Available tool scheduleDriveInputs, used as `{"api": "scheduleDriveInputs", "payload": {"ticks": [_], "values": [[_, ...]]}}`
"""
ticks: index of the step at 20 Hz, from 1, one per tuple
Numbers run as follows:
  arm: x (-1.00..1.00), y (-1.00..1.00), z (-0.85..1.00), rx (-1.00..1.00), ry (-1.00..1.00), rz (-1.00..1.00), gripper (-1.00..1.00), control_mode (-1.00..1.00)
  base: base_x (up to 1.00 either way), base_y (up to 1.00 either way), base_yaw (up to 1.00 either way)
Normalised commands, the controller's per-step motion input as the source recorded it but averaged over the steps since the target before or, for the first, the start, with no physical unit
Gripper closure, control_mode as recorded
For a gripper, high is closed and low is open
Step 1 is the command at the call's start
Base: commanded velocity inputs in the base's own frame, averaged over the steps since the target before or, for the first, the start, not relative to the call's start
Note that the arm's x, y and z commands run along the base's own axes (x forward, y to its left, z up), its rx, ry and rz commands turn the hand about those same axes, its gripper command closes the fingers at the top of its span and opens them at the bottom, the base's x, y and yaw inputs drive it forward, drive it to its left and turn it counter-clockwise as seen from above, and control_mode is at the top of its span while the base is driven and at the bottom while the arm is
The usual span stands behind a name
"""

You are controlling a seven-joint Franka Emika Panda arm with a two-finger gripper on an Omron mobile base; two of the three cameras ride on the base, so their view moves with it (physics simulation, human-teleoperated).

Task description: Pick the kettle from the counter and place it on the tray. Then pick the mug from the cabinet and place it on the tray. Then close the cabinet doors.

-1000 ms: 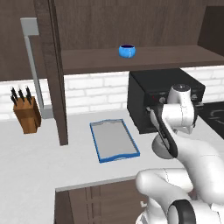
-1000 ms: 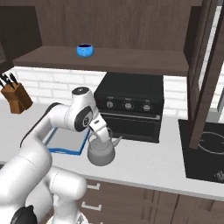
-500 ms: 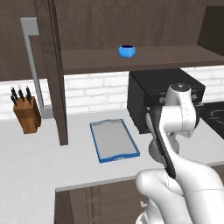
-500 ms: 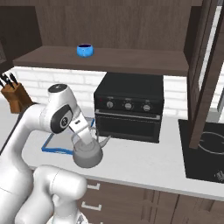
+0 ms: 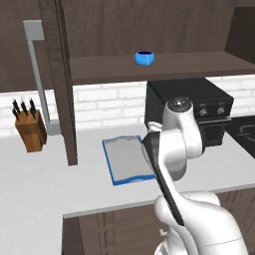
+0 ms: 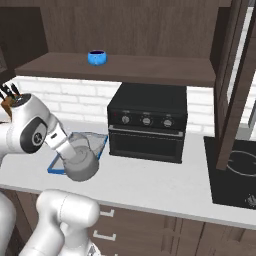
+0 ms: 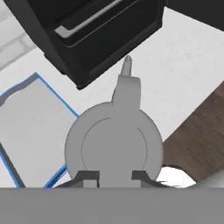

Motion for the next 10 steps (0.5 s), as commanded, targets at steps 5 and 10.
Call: {"api": "scheduleDriveInputs", "payload": {"ticks": [5, 10], "values": [[0.63, 0.54, 0.09, -0.01, -0.07, 0.0, 1.0, -1.0, 0.0, 0.0, 0.0], [0.78, 0.23, 0.22, 0.0, -0.01, 0.12, 1.0, -1.0, 0.0, 0.0, 0.0]]}}
